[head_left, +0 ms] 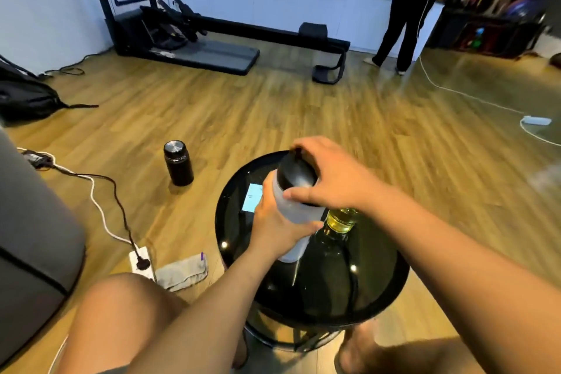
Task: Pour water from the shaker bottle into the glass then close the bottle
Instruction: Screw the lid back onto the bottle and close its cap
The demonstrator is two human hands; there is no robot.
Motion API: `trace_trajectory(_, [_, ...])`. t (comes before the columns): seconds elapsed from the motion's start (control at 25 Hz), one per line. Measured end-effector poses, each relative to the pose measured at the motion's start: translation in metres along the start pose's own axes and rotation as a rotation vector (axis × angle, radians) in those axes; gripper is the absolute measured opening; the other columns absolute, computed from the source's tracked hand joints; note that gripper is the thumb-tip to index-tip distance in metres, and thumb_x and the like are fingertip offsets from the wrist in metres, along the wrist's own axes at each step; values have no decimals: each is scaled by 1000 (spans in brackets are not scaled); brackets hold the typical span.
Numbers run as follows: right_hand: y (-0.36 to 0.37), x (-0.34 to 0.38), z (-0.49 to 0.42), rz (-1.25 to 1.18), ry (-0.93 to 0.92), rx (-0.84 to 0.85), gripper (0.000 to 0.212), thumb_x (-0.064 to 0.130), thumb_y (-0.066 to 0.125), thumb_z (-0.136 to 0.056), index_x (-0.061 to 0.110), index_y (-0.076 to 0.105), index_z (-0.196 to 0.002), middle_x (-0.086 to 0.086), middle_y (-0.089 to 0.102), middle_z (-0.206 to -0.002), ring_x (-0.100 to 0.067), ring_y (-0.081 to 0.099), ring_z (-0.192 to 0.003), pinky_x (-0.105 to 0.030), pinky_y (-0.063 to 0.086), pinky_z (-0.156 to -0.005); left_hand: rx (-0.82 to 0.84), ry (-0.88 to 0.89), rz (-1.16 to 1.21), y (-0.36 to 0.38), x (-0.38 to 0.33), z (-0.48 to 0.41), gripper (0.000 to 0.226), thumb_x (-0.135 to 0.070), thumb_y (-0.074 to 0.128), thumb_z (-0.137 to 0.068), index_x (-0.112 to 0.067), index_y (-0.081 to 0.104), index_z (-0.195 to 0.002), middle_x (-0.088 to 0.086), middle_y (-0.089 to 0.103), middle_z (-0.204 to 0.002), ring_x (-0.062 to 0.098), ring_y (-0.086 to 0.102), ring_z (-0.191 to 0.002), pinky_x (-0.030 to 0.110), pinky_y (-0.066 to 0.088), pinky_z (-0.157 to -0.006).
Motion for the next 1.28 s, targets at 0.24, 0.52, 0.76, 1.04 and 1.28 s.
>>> trace_trajectory(0.24, [18, 3, -12, 258, -50, 132, 83, 56, 70, -73, 25, 36, -142, -3, 43, -138, -32, 55, -111, -36, 45, -92, 79, 25, 15, -4, 4, -5, 135, -36, 103, -51, -28, 20, -157, -21, 56, -121, -1, 59, -104, 6, 42, -80])
trace_trajectory(0.52, [-29, 10, -27, 156, -278, 76, 75, 46, 77, -68, 15, 53, -132, -7, 57, -129, -13, 47, -115, -33, 38, -103, 92, 65, 70, -5, 7, -3, 119, -37, 101, -48, -29, 35, -147, -33, 49, -121, -14, 53, -107, -2, 37, -81])
trace_trajectory(0.76, [6, -5, -7, 150, -169, 237, 79, 43, 81, -71, 25, 47, -139, -1, 46, -141, -21, 46, -127, -39, 39, -107, 155, -6, 117, -3, 9, -7, 122, -54, 92, -44, -33, 32, -148, -21, 58, -130, -7, 57, -119, 23, 52, -97])
trace_trajectory(1.04, [23, 3, -7, 182, 67, 88, 77, 64, 57, -59, 37, 47, -130, 0, 43, -140, -32, 57, -112, -43, 49, -93, 134, -70, 149, 4, 9, -10, 117, -41, 98, -45, -31, 37, -144, -17, 63, -125, 3, 62, -116, 40, 57, -98])
trace_trajectory(1.28, [47, 22, -13, 233, 389, -47, 63, 65, 51, -71, 33, 45, -125, -9, 42, -127, -45, 53, -104, -47, 54, -80, -154, -32, 83, 14, 3, 13, 107, -11, 91, -71, -23, 31, -159, -8, 55, -147, 8, 52, -136, 21, 41, -108])
Point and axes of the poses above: each hand's wrist, its own z-axis away from the middle knuckle, its own y-axis out of the palm, x = y × z, the point moved 2 cm from there along -z, towards the middle knuckle
